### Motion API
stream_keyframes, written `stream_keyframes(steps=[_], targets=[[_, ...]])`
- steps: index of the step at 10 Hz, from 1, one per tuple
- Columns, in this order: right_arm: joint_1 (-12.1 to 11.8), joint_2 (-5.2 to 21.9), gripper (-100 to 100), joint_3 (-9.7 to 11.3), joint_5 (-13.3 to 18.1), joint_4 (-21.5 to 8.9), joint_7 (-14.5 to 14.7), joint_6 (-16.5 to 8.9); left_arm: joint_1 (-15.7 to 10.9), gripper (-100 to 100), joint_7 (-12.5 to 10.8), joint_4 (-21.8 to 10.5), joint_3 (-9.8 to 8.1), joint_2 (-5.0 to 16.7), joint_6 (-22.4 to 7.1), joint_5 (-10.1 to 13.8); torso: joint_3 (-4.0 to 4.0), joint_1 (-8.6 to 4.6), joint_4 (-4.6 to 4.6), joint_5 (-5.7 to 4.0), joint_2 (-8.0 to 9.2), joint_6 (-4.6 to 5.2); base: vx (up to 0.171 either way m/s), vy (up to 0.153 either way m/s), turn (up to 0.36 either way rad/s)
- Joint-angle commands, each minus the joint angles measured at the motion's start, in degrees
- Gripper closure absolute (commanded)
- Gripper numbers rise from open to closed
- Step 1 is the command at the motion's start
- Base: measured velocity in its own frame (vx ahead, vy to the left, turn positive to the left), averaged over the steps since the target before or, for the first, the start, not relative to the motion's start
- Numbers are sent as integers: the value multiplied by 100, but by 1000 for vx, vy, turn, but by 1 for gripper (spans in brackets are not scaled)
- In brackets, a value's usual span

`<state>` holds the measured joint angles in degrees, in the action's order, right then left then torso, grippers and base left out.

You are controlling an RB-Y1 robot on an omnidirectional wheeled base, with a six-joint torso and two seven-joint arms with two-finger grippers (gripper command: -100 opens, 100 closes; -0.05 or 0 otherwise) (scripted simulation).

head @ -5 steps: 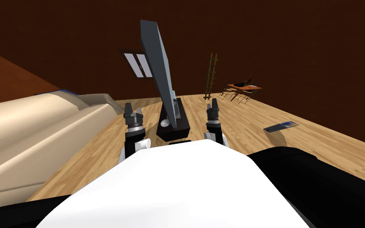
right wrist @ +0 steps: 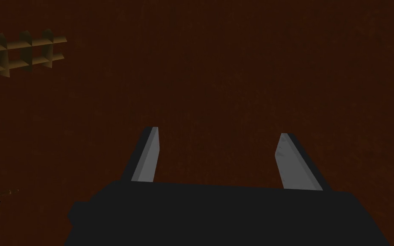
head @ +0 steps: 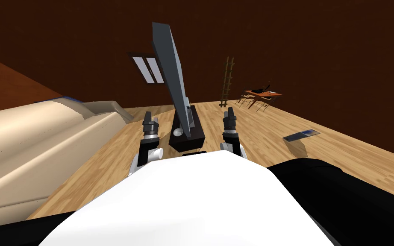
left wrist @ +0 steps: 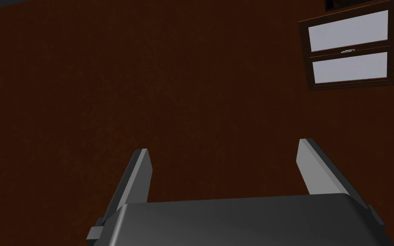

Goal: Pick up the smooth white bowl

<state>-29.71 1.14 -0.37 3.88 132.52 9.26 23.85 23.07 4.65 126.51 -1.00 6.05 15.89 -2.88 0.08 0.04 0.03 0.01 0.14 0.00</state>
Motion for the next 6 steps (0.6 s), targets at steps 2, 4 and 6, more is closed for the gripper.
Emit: stream_keyframes(steps=[2,4,6], targets=[[0,0,0,0,0,0,0,0,-202,-100,22,-230,19,149,-336,71,0,-1,0,0,0,0,-42,4,-6],[0,0,0,0,0,0,0,0,-440,-100,76,-504,61,221,-636,131,2,2,1,1,5,1,-62,18,-10],[0,0,0,0,0,0,0,0,-567,-100,104,-650,83,245,-821,164,3,0,1,0,4,0,-42,5,-3]])
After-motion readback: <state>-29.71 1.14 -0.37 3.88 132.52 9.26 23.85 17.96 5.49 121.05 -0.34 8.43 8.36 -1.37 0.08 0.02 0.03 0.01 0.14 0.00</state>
